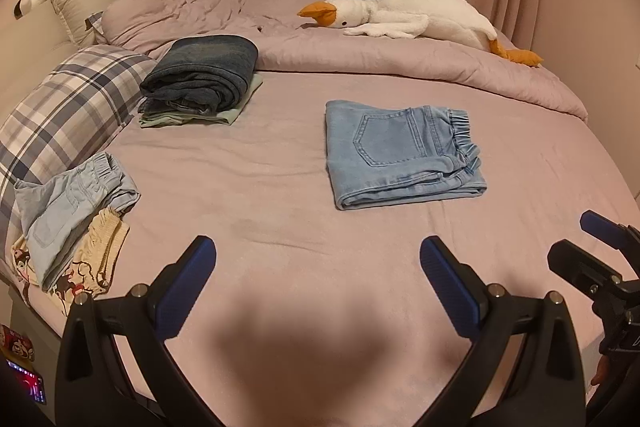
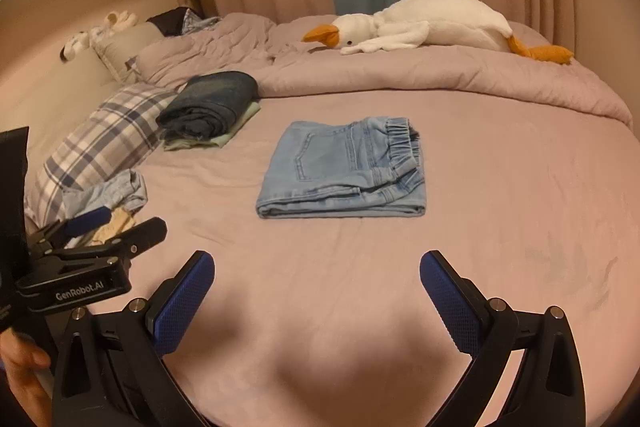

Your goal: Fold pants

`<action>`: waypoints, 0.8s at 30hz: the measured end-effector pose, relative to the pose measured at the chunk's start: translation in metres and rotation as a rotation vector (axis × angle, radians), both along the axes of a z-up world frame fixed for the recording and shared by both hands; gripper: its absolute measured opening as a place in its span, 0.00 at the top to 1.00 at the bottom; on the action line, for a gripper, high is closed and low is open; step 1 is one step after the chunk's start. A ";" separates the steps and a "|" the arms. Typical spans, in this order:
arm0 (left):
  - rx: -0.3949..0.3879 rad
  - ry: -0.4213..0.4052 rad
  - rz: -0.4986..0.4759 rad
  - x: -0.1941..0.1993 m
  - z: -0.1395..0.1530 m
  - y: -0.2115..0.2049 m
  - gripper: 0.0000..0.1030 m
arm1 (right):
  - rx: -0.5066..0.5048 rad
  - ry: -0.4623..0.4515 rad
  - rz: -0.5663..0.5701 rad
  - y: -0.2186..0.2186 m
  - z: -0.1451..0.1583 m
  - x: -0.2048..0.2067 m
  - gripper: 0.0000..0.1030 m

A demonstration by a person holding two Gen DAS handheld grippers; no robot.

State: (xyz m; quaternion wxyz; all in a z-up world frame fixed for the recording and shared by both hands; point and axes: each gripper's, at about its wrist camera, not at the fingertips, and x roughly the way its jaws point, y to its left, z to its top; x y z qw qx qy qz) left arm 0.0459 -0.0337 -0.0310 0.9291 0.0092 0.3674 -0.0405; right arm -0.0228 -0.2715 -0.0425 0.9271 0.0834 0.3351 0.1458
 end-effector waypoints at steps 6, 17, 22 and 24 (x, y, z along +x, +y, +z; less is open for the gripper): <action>0.006 -0.004 -0.008 -0.004 0.001 -0.005 0.01 | 0.011 -0.004 -0.007 -0.004 0.001 -0.005 0.01; 0.029 -0.022 -0.030 -0.010 0.006 -0.012 0.01 | -0.010 -0.020 0.005 -0.001 0.006 -0.009 0.01; 0.033 -0.034 -0.035 -0.012 0.008 -0.015 0.01 | -0.030 -0.033 0.017 0.003 0.009 -0.010 0.01; 0.029 -0.038 -0.039 -0.012 0.010 -0.014 0.01 | -0.038 -0.035 0.017 0.005 0.009 -0.010 0.01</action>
